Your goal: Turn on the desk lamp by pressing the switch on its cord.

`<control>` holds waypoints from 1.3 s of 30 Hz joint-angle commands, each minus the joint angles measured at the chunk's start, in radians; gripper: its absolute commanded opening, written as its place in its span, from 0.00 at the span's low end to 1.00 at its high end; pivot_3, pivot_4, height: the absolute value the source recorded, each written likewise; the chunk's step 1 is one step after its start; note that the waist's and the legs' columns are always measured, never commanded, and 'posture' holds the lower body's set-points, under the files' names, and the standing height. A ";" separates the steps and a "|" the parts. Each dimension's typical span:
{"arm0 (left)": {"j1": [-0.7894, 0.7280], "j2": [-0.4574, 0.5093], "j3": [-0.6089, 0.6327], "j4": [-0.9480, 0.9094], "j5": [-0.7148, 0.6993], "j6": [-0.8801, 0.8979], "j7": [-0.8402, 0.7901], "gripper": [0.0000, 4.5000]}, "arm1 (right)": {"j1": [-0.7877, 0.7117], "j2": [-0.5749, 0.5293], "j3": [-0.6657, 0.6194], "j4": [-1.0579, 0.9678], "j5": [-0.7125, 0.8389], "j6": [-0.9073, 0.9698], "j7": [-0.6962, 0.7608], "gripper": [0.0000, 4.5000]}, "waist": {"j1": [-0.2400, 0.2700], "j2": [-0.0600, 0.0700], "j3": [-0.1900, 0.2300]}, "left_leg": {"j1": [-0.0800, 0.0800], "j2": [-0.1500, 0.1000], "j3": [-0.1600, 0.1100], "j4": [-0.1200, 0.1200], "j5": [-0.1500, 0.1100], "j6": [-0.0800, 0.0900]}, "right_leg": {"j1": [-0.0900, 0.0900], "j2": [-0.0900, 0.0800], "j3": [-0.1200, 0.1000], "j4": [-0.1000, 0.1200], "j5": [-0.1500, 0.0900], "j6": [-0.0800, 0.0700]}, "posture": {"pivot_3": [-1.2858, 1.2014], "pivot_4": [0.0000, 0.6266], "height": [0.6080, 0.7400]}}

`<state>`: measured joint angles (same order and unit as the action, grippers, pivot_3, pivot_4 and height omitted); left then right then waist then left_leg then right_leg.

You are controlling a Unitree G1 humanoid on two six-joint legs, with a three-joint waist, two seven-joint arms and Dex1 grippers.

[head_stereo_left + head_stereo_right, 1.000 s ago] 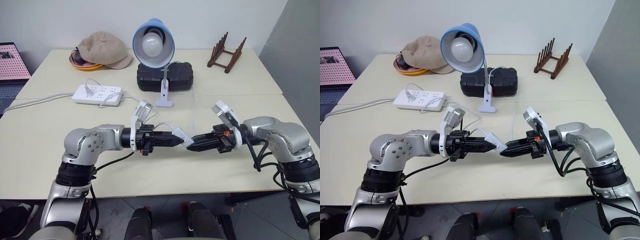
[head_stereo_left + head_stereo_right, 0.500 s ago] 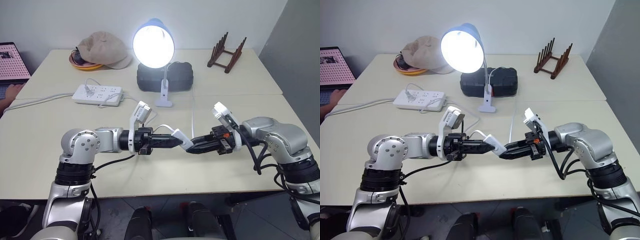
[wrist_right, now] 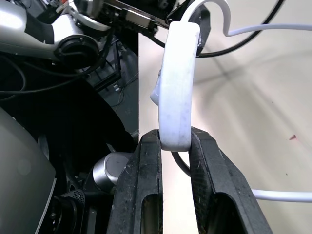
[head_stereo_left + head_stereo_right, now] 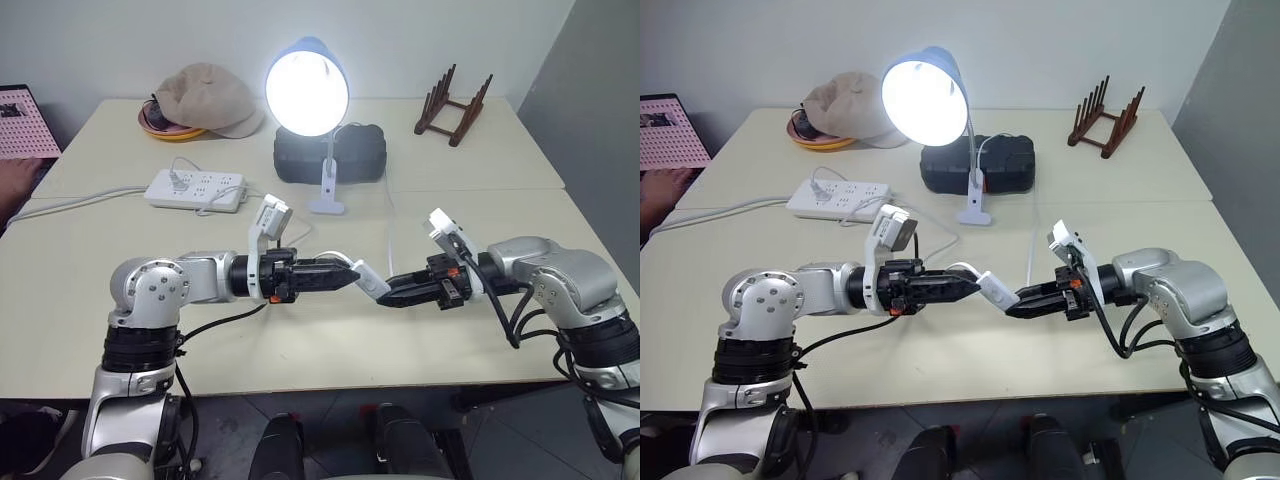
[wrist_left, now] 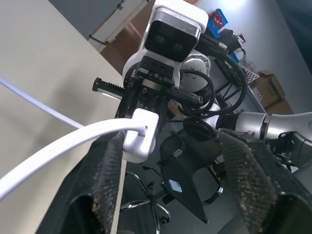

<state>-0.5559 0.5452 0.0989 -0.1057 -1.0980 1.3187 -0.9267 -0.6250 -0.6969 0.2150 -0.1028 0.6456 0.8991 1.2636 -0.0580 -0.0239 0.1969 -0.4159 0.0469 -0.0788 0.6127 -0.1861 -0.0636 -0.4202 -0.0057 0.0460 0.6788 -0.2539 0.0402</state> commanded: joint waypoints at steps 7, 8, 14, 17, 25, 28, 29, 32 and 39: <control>0.106 0.163 0.049 -0.108 0.069 -0.139 -0.075 0.99 | -0.117 0.025 0.002 0.152 -0.102 -0.099 0.000 0.09 | 0.000 0.000 0.000 | 0.000 0.000 0.000 0.000 0.000 0.000 | 0.000 0.000 0.000 0.000 0.000 0.000 | 0.52 0.24 1.00; 0.107 0.174 0.054 -0.116 0.087 -0.166 -0.070 0.99 | -0.134 0.033 0.014 0.185 -0.136 -0.135 -0.005 0.09 | 0.001 0.000 0.000 | 0.000 0.000 0.000 0.000 0.000 0.000 | 0.000 0.000 0.000 0.000 0.000 0.000 | 0.52 0.24 1.00; 0.086 0.249 -0.035 -0.228 0.350 -0.479 -0.080 0.99 | -0.218 0.081 0.172 0.458 -0.480 -0.513 -0.117 0.09 | 0.001 -0.001 0.001 | 0.000 0.000 0.000 0.000 0.000 0.000 | 0.000 0.000 0.000 -0.001 0.000 0.000 | 0.52 0.24 1.00; 0.096 0.267 -0.092 -0.230 0.497 -0.645 -0.086 0.99 | -0.255 0.100 0.241 0.596 -0.625 -0.711 -0.160 0.09 | 0.004 -0.001 0.001 | 0.000 0.000 0.001 -0.001 0.000 0.000 | 0.000 -0.001 0.000 -0.002 0.000 0.000 | 0.52 0.24 1.00; 0.126 0.253 -0.094 -0.188 0.577 -0.753 -0.084 1.00 | -0.271 0.111 0.203 0.727 -0.662 -0.857 -0.082 0.39 | 0.002 -0.001 0.001 | 0.000 0.000 0.003 -0.003 0.000 0.000 | 0.000 -0.001 0.001 -0.003 0.000 0.000 | 0.52 0.24 1.00; 0.117 0.258 -0.084 -0.173 0.572 -0.742 -0.087 1.00 | -0.226 0.066 0.150 0.587 -0.595 -0.762 -0.007 0.54 | 0.004 -0.001 0.001 | -0.001 0.000 0.002 -0.003 0.000 0.000 | 0.000 -0.001 0.001 -0.003 0.000 0.000 | 0.52 0.24 1.00; 0.113 0.261 -0.082 -0.168 0.571 -0.741 -0.090 1.00 | -0.211 0.052 0.138 0.545 -0.583 -0.736 0.009 0.59 | 0.005 -0.001 0.001 | -0.001 0.000 0.002 -0.003 0.000 0.000 | 0.000 -0.001 0.001 -0.003 0.000 0.000 | 0.52 0.24 1.00; 0.097 0.285 -0.090 -0.134 0.591 -0.752 -0.117 1.00 | -0.148 -0.017 0.084 0.380 -0.539 -0.647 0.036 0.76 | 0.007 -0.001 0.001 | -0.001 0.000 0.002 -0.003 0.000 0.000 | 0.000 -0.001 0.001 -0.003 0.000 0.000 | 0.52 0.24 1.00; 0.029 0.325 -0.127 -0.051 0.653 -0.788 -0.185 1.00 | 0.015 -0.170 -0.119 0.027 -0.420 -0.421 -0.013 0.99 | 0.008 0.000 0.002 | 0.000 0.000 0.002 -0.003 0.000 0.000 | 0.000 -0.001 0.001 -0.002 0.000 0.000 | 0.52 0.24 1.00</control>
<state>-0.4999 0.8484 -0.0358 -0.1695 -0.4617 0.5571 -1.0888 -0.6283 -0.8399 0.1892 0.0297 0.1820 0.4257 1.2808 -0.0500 -0.0242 0.1987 -0.4160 0.0468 -0.0767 0.6100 -0.1861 -0.0638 -0.4205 -0.0067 0.0468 0.6767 -0.2541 0.0398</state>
